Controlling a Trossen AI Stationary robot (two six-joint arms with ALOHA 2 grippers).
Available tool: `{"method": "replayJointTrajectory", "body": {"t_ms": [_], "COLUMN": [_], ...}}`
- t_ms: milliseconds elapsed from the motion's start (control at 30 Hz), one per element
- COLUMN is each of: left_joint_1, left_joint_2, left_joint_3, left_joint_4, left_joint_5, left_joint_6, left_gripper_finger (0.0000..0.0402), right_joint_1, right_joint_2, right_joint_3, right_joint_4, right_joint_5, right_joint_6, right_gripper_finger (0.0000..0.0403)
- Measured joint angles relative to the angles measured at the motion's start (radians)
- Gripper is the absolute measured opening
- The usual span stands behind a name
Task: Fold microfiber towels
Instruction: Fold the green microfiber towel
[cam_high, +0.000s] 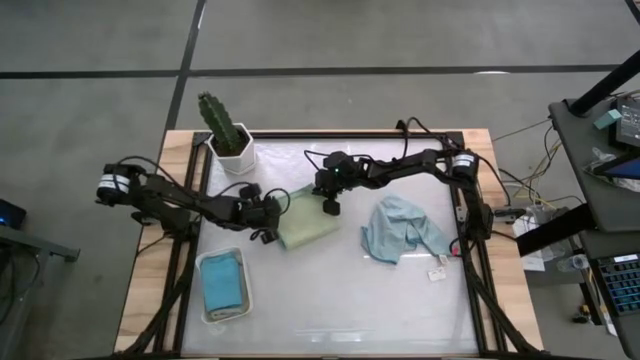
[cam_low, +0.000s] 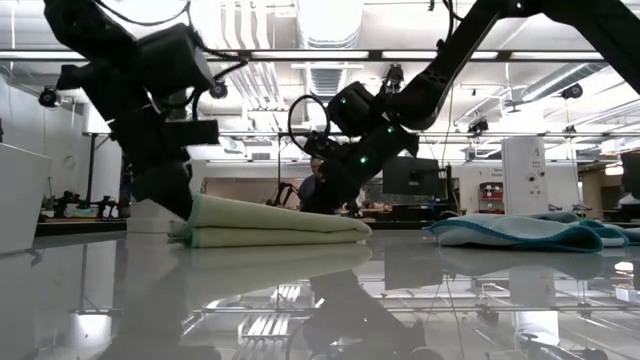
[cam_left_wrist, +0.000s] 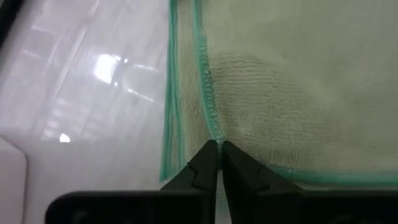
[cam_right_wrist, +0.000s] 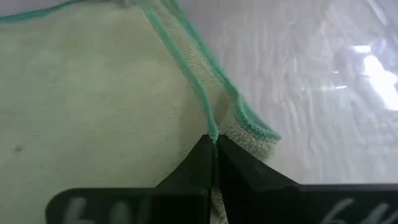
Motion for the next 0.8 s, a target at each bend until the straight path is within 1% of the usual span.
{"method": "replayJointTrajectory", "body": {"t_ms": [133, 367, 467, 600, 667, 800], "left_joint_1": [0.0, 0.003, 0.013, 0.014, 0.015, 0.015], "left_joint_2": [-0.032, -0.1, -0.118, -0.114, -0.098, -0.089], "left_joint_3": [0.011, 0.006, -0.005, -0.022, -0.023, -0.025], "left_joint_4": [0.0, -0.022, -0.022, -0.019, -0.011, 0.0], "left_joint_5": [-0.017, -0.122, -0.123, -0.125, -0.125, -0.077], "left_joint_6": [0.034, 0.077, 0.076, 0.066, 0.047, 0.033], "left_gripper_finger": [0.0002, 0.0001, 0.0, 0.0, 0.0, 0.0], "right_joint_1": [0.006, 0.006, 0.006, 0.007, 0.007, 0.007], "right_joint_2": [-0.027, -0.084, -0.088, -0.084, -0.083, -0.082], "right_joint_3": [0.0, -0.007, -0.009, -0.01, -0.014, -0.018], "right_joint_4": [-0.02, -0.044, -0.047, -0.053, -0.058, -0.053], "right_joint_5": [0.0, 0.006, 0.014, 0.083, 0.1, 0.106], "right_joint_6": [0.013, 0.028, 0.027, 0.018, 0.017, 0.018], "right_gripper_finger": [0.0009, 0.0009, 0.0009, 0.0009, 0.0009, 0.0009]}}
